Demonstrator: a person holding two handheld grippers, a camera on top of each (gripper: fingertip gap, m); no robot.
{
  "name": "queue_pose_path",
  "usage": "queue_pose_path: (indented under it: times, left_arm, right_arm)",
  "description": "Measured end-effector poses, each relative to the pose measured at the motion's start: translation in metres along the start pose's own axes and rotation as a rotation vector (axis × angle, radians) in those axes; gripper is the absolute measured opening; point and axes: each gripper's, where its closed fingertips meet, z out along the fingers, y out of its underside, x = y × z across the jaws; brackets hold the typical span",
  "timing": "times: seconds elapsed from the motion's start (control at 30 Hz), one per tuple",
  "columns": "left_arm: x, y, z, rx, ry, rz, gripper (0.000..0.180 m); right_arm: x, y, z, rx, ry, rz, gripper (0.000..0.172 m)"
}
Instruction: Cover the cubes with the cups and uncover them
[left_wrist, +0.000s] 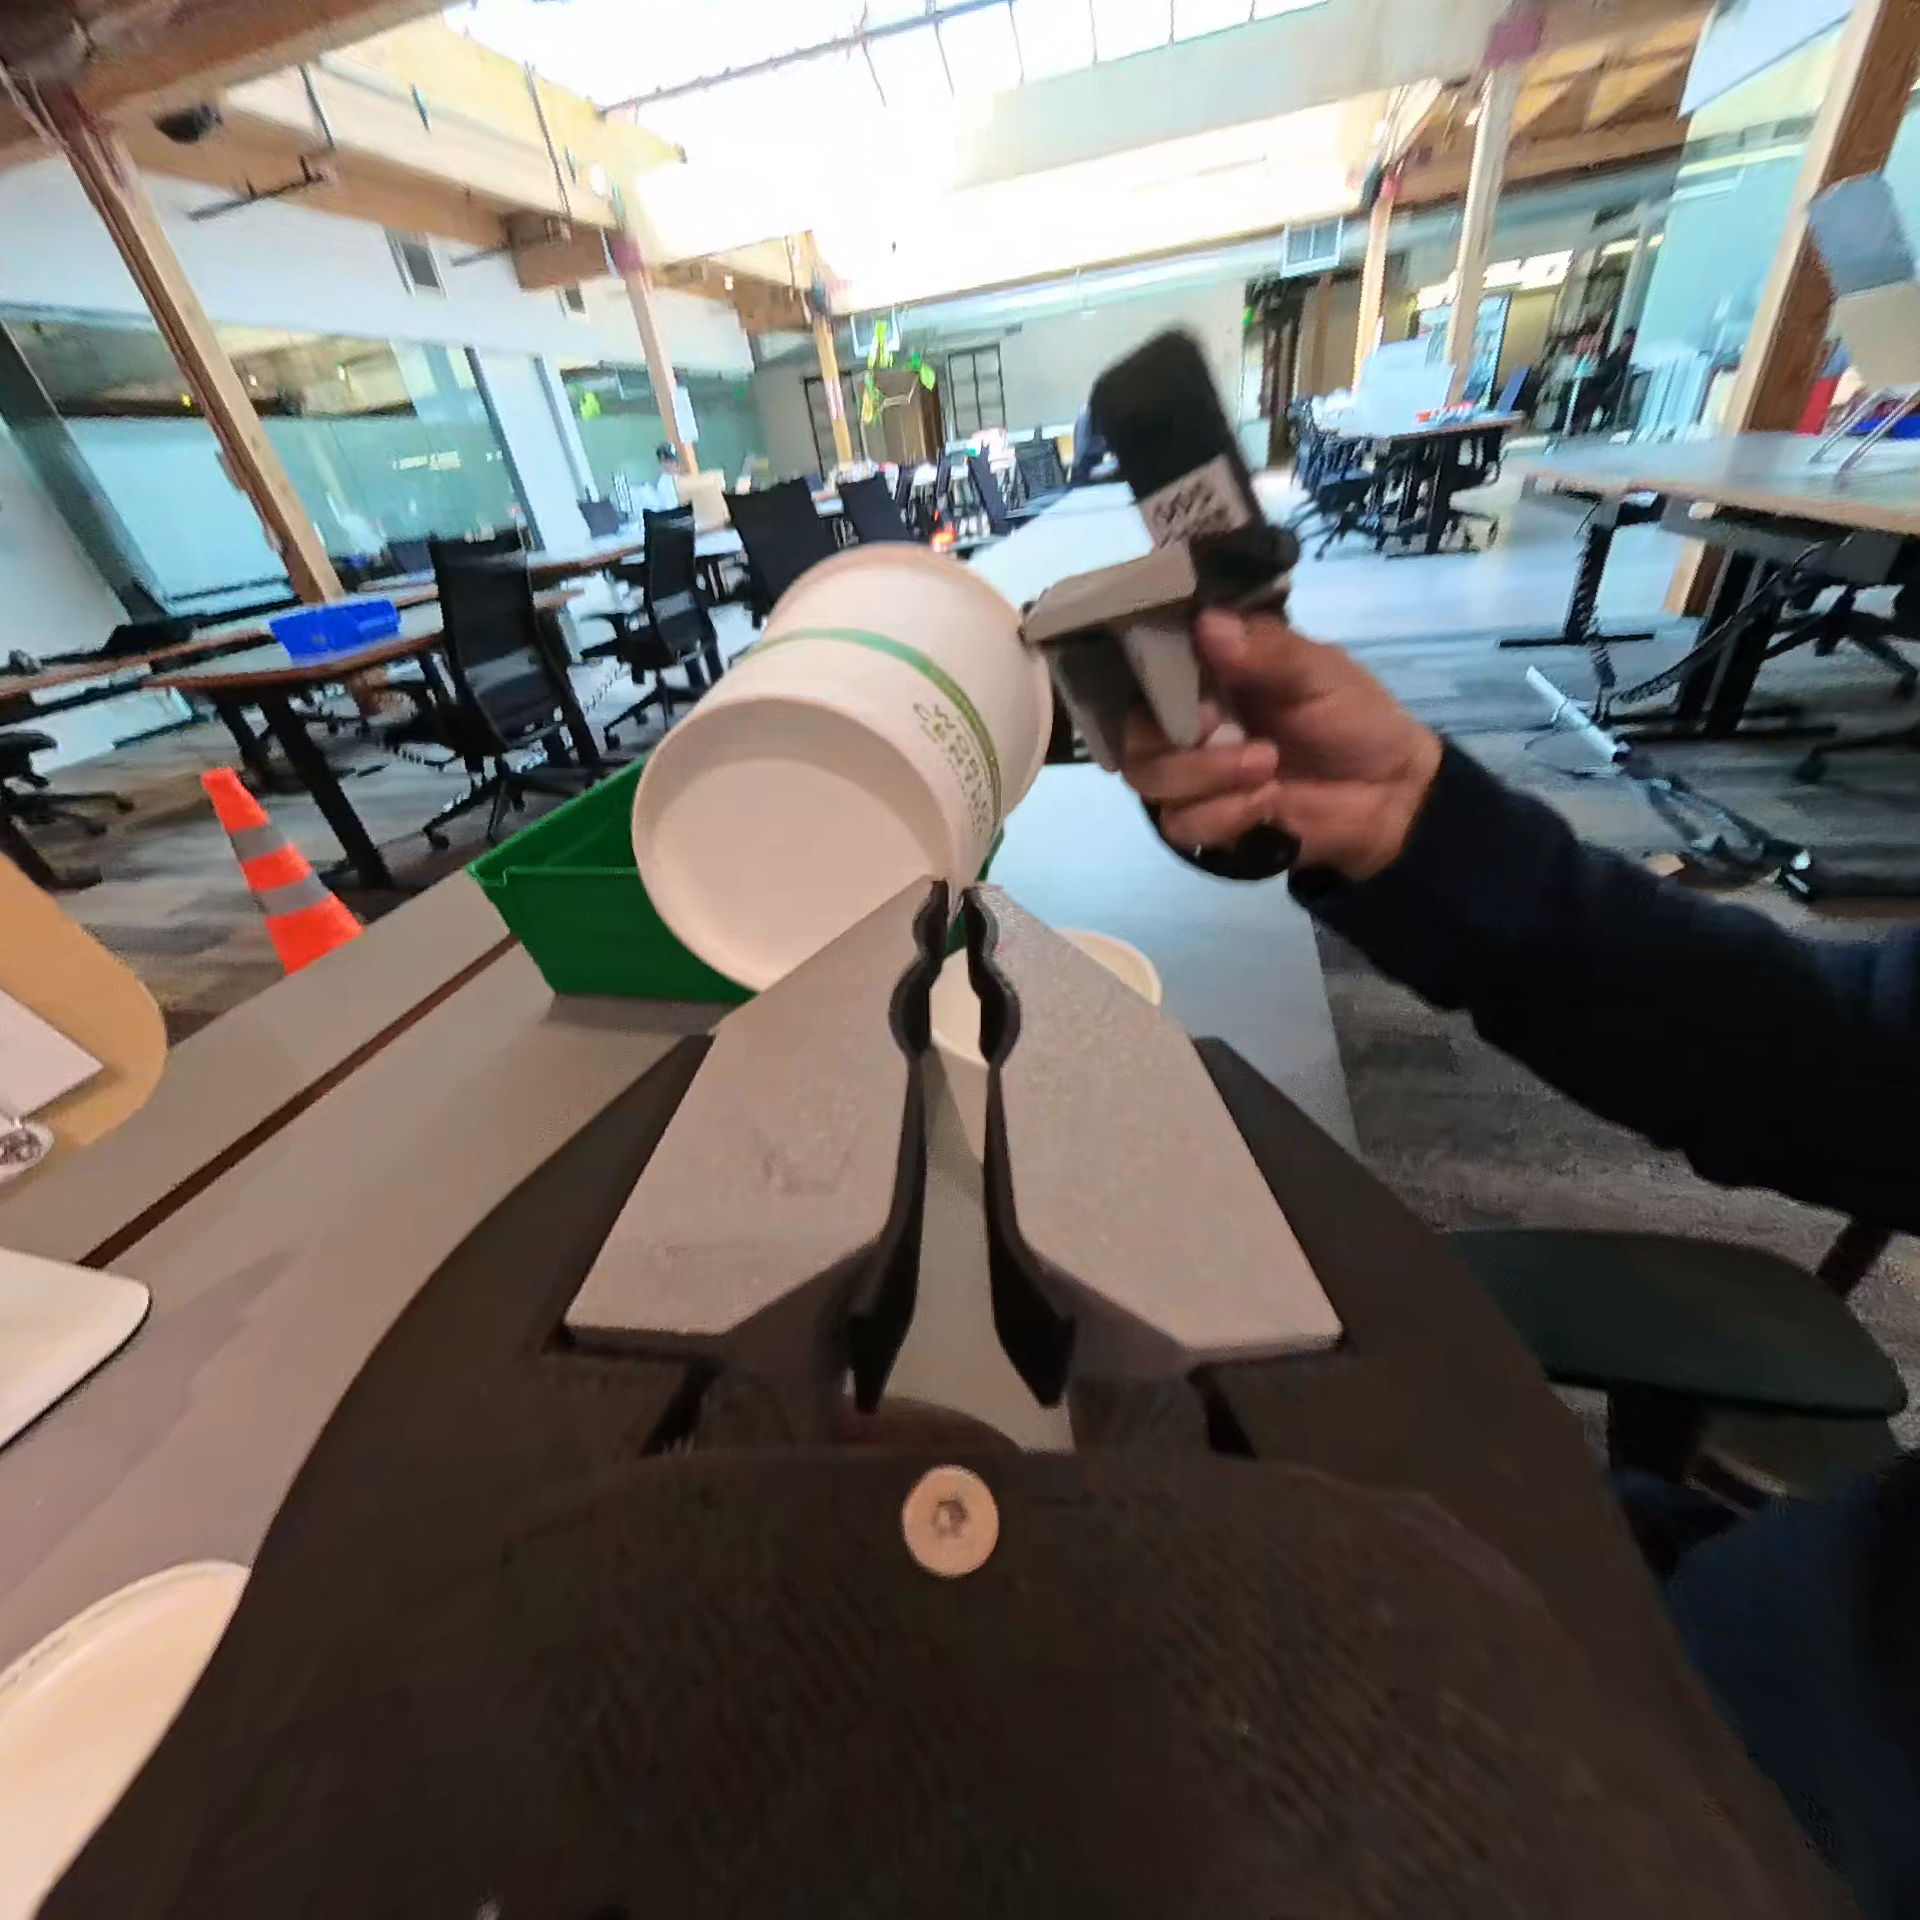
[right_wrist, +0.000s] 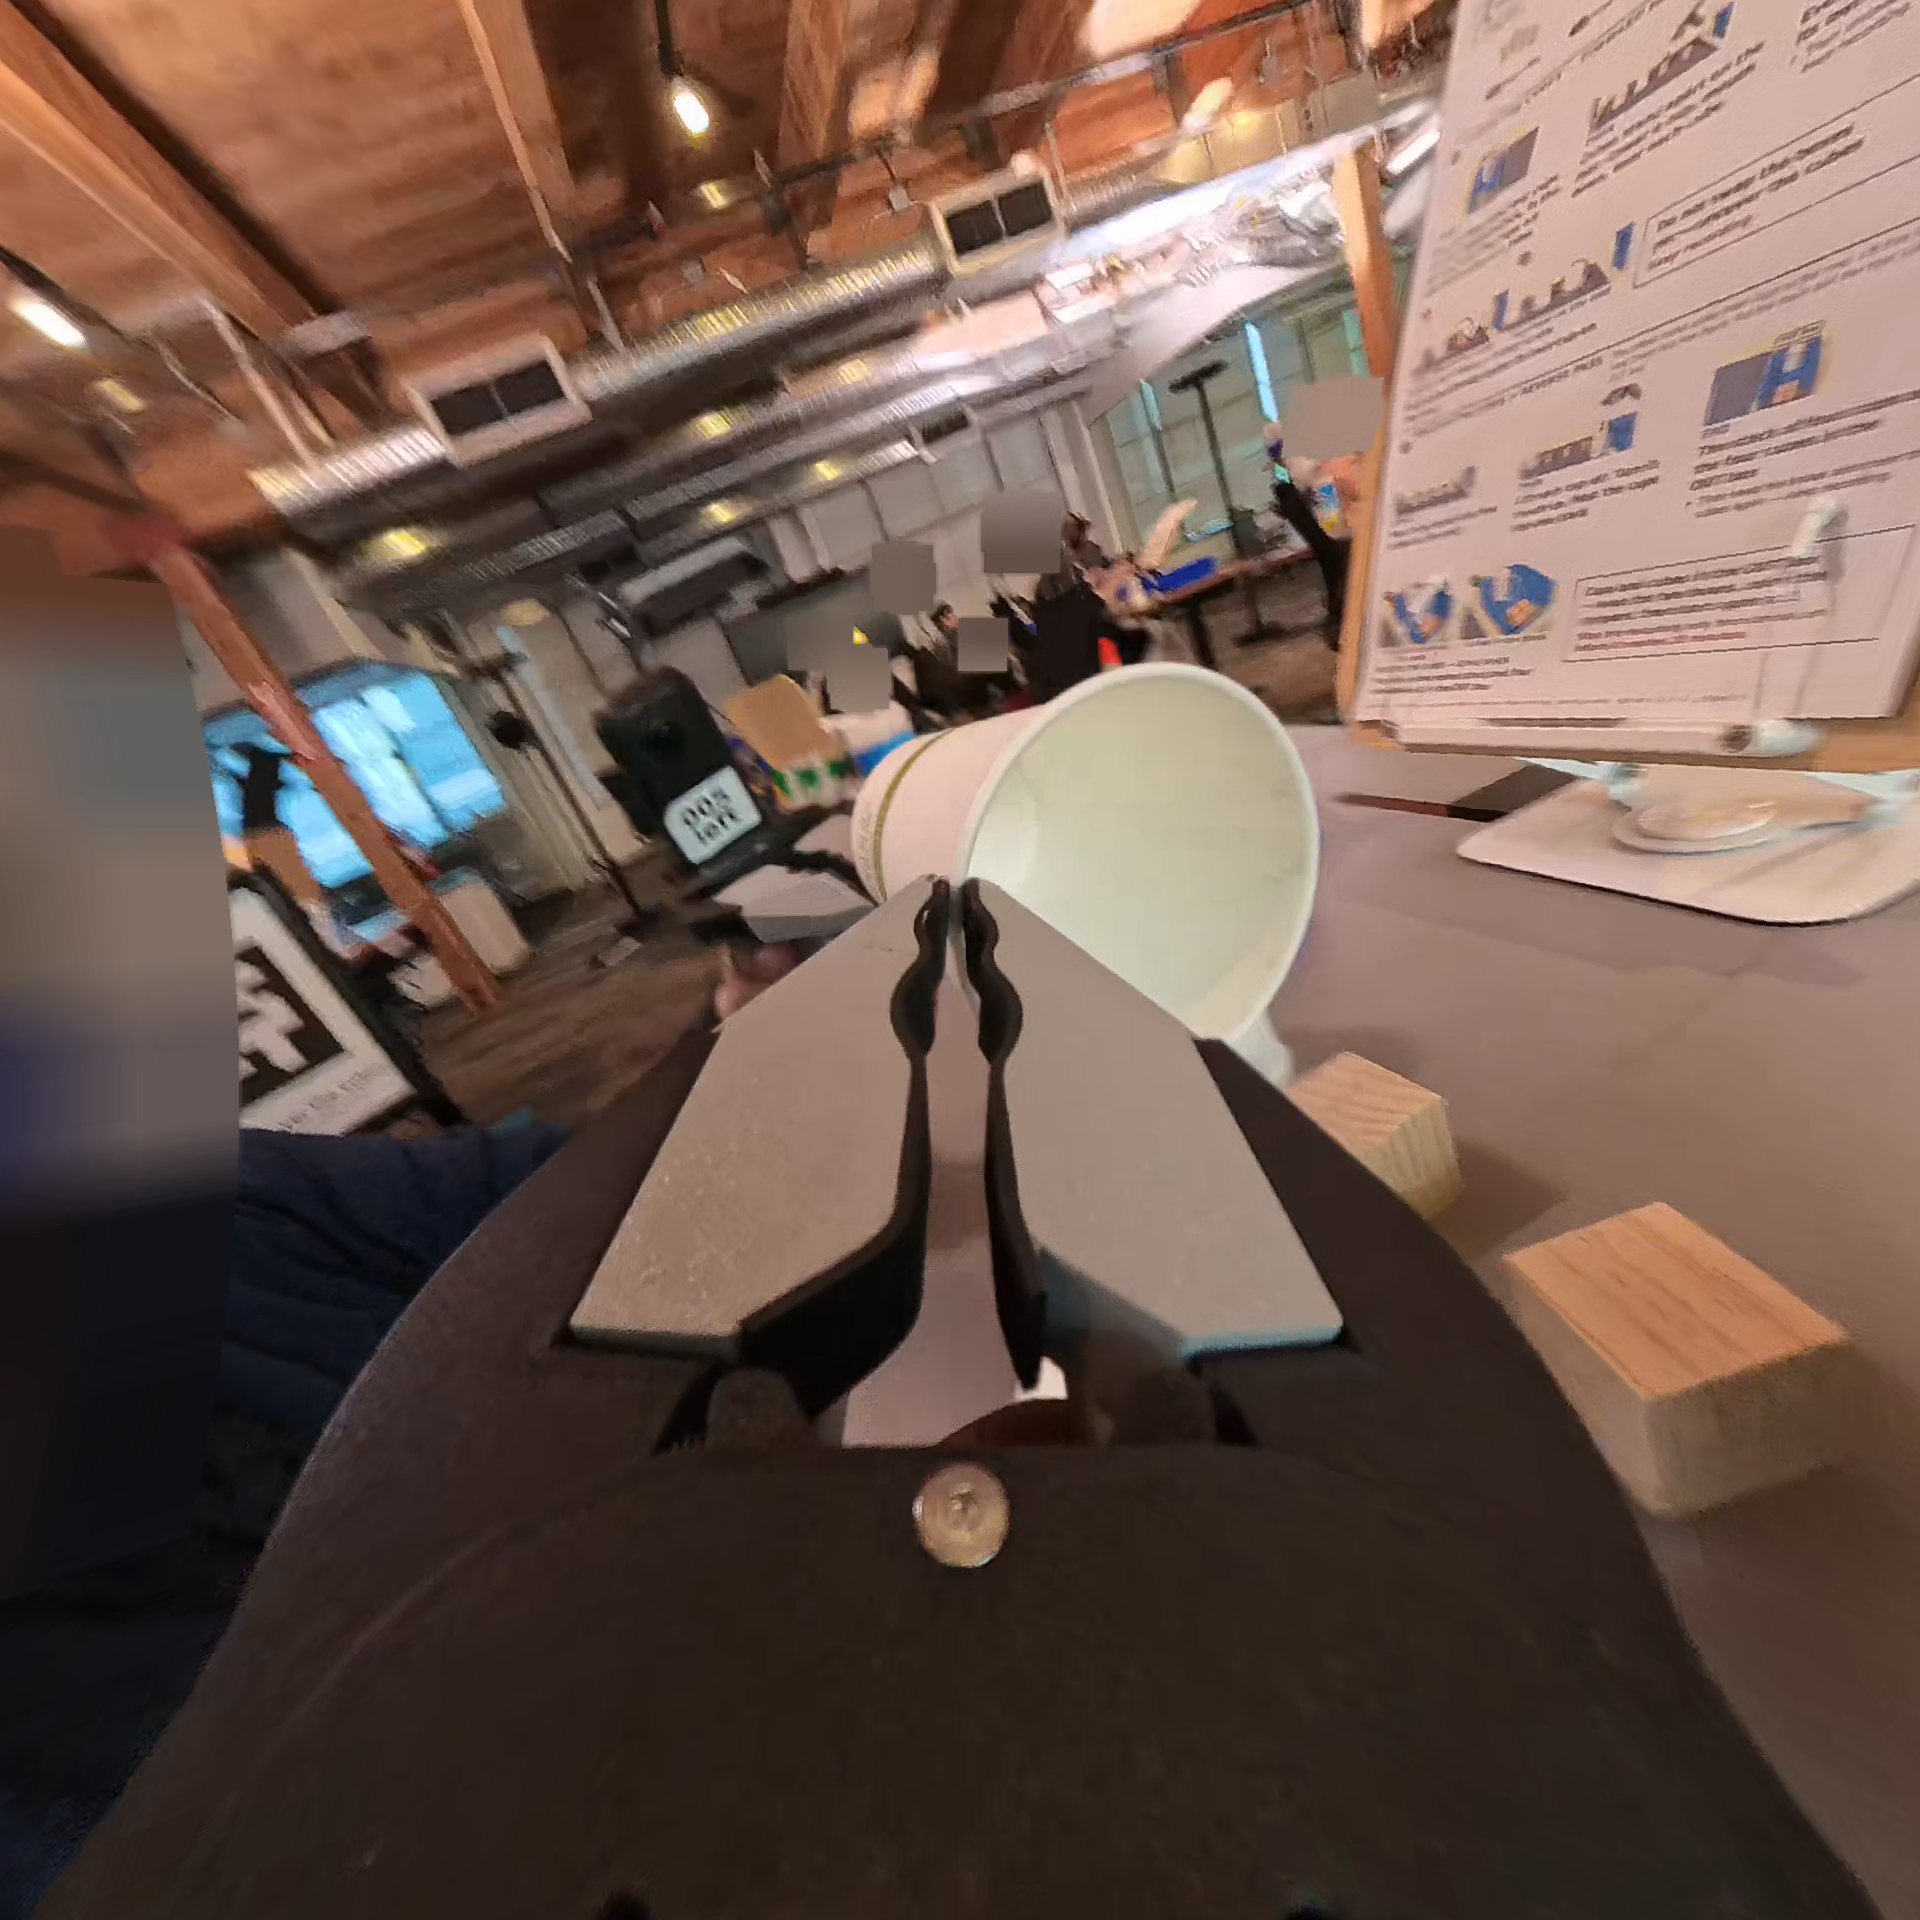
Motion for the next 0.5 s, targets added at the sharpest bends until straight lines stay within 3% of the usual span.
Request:
queue_pose_path:
  times: [0.27,0.5]
  left_arm:
    - [-0.015,0.030,-0.015,-0.078,-0.050,-0.044,0.013]
    - [-0.039,0.054,-0.042,-0.183,-0.151,-0.042,0.017]
  right_arm:
    - [-0.001,-0.003,-0.039,-0.376,0.362,-0.458,0.000]
    - [-0.006,0.026,-0.046,-0.790,0.432,-0.616,0.000]
